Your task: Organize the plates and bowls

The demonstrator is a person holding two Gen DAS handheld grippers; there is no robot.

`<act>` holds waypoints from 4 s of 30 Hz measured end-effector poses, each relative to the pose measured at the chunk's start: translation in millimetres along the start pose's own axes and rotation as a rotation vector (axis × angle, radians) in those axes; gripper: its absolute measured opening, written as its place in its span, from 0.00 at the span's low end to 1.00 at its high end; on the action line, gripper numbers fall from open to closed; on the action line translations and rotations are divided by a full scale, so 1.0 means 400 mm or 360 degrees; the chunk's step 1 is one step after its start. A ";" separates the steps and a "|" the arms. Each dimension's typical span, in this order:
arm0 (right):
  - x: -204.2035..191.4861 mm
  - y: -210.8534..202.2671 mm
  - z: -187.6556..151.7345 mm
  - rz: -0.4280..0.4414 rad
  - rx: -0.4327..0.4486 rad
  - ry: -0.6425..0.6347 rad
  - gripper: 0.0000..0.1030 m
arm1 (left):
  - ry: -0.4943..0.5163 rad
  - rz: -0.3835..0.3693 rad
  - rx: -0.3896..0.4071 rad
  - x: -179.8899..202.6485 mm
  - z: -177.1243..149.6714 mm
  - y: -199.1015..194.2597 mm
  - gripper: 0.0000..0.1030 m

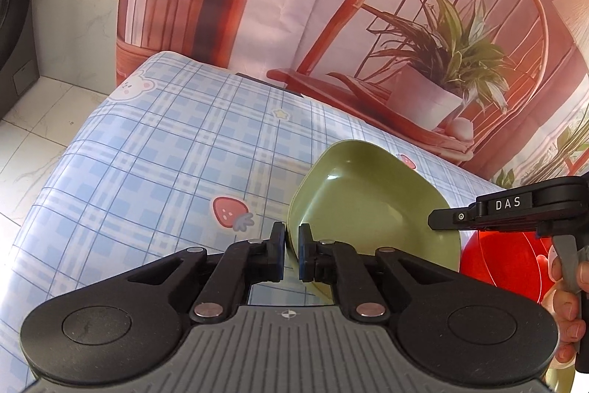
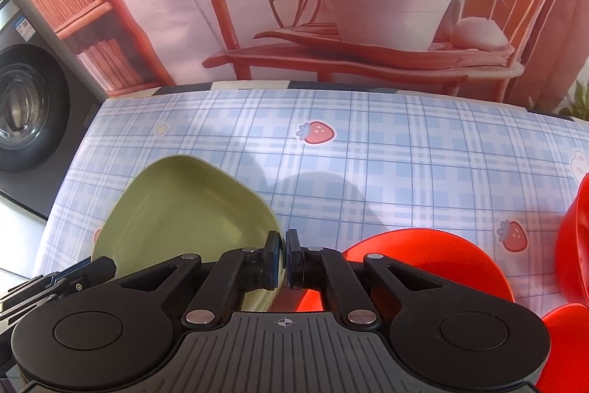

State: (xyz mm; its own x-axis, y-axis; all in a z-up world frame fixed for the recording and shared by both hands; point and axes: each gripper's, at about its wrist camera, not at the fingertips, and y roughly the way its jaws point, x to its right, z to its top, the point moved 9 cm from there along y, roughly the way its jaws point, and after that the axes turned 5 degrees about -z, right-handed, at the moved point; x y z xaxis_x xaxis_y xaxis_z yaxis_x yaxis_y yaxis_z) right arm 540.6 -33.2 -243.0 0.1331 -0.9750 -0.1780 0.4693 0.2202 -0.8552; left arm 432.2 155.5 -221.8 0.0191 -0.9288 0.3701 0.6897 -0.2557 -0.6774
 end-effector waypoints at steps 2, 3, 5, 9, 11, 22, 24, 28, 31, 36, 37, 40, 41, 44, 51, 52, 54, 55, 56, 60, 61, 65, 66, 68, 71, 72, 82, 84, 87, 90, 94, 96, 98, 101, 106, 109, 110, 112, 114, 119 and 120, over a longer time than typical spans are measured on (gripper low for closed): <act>-0.005 -0.012 -0.003 0.0015 0.0013 0.0001 0.03 | -0.0009 0.0020 0.0001 -0.003 -0.002 -0.011 0.07; -0.008 -0.019 -0.003 0.0021 0.0021 0.0002 0.03 | -0.0015 0.0023 0.0004 -0.003 -0.001 -0.016 0.06; -0.016 -0.040 -0.001 0.0043 0.0045 0.0006 0.03 | -0.0017 0.0028 0.0017 0.000 0.006 -0.038 0.06; -0.020 -0.100 0.002 0.0108 0.0111 0.0029 0.03 | 0.0022 0.0039 0.0057 0.023 0.025 -0.104 0.07; -0.016 -0.134 -0.002 0.0137 0.0141 0.0043 0.03 | 0.0056 0.0047 0.0074 0.045 0.030 -0.138 0.07; 0.114 -0.355 -0.135 0.0273 0.0294 0.0196 0.04 | 0.0221 -0.0003 0.0139 0.222 -0.013 -0.293 0.07; 0.144 -0.388 -0.172 0.0275 0.0328 0.0205 0.04 | 0.0261 -0.0014 0.0138 0.255 -0.034 -0.307 0.07; 0.211 -0.431 -0.249 0.0282 0.0360 0.0273 0.04 | 0.0326 -0.0024 0.0093 0.319 -0.099 -0.317 0.07; 0.261 -0.447 -0.302 0.0275 0.0363 0.0327 0.05 | 0.0354 -0.0046 0.0058 0.356 -0.146 -0.314 0.07; 0.330 -0.465 -0.384 0.0251 0.0388 0.0388 0.05 | 0.0418 -0.0072 -0.0001 0.402 -0.224 -0.298 0.07; 0.339 -0.465 -0.398 0.0253 0.0392 0.0407 0.06 | 0.0431 -0.0068 -0.0015 0.408 -0.242 -0.295 0.07; 0.358 -0.464 -0.444 0.0257 0.0406 0.0457 0.06 | 0.0448 -0.0056 -0.0059 0.409 -0.279 -0.279 0.07; 0.364 -0.463 -0.461 0.0257 0.0413 0.0465 0.06 | 0.0446 -0.0056 -0.0077 0.407 -0.290 -0.274 0.07; 0.376 -0.452 -0.494 0.0252 0.0420 0.0488 0.06 | 0.0467 -0.0052 -0.0114 0.406 -0.318 -0.259 0.07; 0.385 -0.411 -0.527 0.0246 0.0396 0.0530 0.06 | 0.0519 -0.0016 -0.0148 0.399 -0.340 -0.237 0.07; 0.384 -0.407 -0.528 0.0247 0.0393 0.0532 0.06 | 0.0520 -0.0008 -0.0154 0.398 -0.342 -0.232 0.07; 0.380 -0.400 -0.526 0.0251 0.0388 0.0533 0.06 | 0.0526 0.0007 -0.0157 0.393 -0.345 -0.227 0.07; 0.376 -0.395 -0.523 0.0251 0.0383 0.0530 0.06 | 0.0530 0.0016 -0.0159 0.390 -0.345 -0.224 0.07; 0.372 -0.390 -0.522 0.0250 0.0380 0.0524 0.06 | 0.0530 0.0025 -0.0160 0.384 -0.345 -0.222 0.07; 0.357 -0.380 -0.514 0.0228 0.0389 0.0475 0.06 | 0.0513 0.0039 -0.0170 0.371 -0.345 -0.215 0.07; 0.356 -0.378 -0.513 0.0223 0.0394 0.0464 0.06 | 0.0511 0.0040 -0.0169 0.370 -0.345 -0.214 0.07; 0.359 -0.370 -0.507 0.0207 0.0401 0.0457 0.06 | 0.0523 0.0044 -0.0171 0.372 -0.349 -0.207 0.07; 0.361 -0.369 -0.506 0.0203 0.0404 0.0461 0.06 | 0.0527 0.0045 -0.0173 0.372 -0.349 -0.205 0.07; 0.361 -0.367 -0.505 0.0193 0.0410 0.0454 0.06 | 0.0533 0.0053 -0.0165 0.374 -0.351 -0.202 0.07; 0.356 -0.363 -0.506 0.0174 0.0409 0.0421 0.06 | 0.0534 0.0059 -0.0164 0.372 -0.350 -0.198 0.07; 0.354 -0.362 -0.506 0.0180 0.0407 0.0414 0.08 | 0.0527 0.0058 -0.0166 0.369 -0.350 -0.197 0.07; 0.368 -0.384 -0.505 0.0200 0.0447 0.0420 0.15 | 0.0550 0.0059 -0.0147 0.371 -0.347 -0.205 0.07; 0.368 -0.394 -0.505 0.0188 0.0481 0.0398 0.13 | 0.0543 0.0063 -0.0143 0.369 -0.346 -0.205 0.07; 0.375 -0.394 -0.505 0.0180 0.0490 0.0387 0.04 | 0.0528 0.0070 -0.0146 0.361 -0.349 -0.205 0.07; 0.379 -0.382 -0.511 0.0207 0.0468 0.0416 0.03 | 0.0525 0.0071 -0.0148 0.360 -0.352 -0.205 0.07; 0.378 -0.371 -0.517 0.0204 0.0452 0.0422 0.03 | 0.0519 0.0066 -0.0147 0.358 -0.351 -0.204 0.08; 0.378 -0.367 -0.520 0.0202 0.0446 0.0421 0.03 | 0.0515 0.0064 -0.0149 0.357 -0.351 -0.203 0.08; 0.378 -0.364 -0.522 0.0200 0.0444 0.0419 0.03 | 0.0513 0.0061 -0.0149 0.356 -0.351 -0.202 0.08; 0.379 -0.365 -0.520 0.0209 0.0437 0.0427 0.03 | 0.0504 0.0066 -0.0153 0.356 -0.353 -0.200 0.10; 0.396 -0.414 -0.498 0.0188 0.0541 0.0377 0.07 | 0.0499 0.0060 -0.0108 0.371 -0.337 -0.222 0.10; 0.434 -0.448 -0.483 0.0144 0.0610 0.0387 0.08 | 0.0450 0.0025 -0.0075 0.392 -0.325 -0.242 0.11; 0.451 -0.457 -0.479 0.0123 0.0627 0.0393 0.08 | 0.0426 0.0023 -0.0066 0.401 -0.325 -0.249 0.11; 0.485 -0.471 -0.479 0.0069 0.0649 0.0386 0.08 | 0.0406 -0.0008 -0.0069 0.430 -0.331 -0.255 0.11; 0.516 -0.480 -0.482 0.0016 0.0663 0.0361 0.09 | 0.0410 -0.0040 -0.0085 0.464 -0.342 -0.256 0.12; 0.590 -0.490 -0.498 -0.0098 0.0682 0.0334 0.09 | 0.0435 -0.0148 -0.0151 0.567 -0.374 -0.240 0.21; 0.604 -0.491 -0.500 -0.0109 0.0686 0.0335 0.09 | 0.0431 -0.0165 -0.0163 0.584 -0.378 -0.236 0.27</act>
State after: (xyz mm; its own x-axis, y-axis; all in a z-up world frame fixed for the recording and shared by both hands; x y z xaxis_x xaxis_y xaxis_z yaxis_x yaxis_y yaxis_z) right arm 306.0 -317.8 -215.5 -0.0695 -0.9628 -0.2610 0.7957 0.1043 -0.5967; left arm 262.3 -77.8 -167.6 -0.2510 -0.9304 0.2670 0.6008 -0.3660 -0.7107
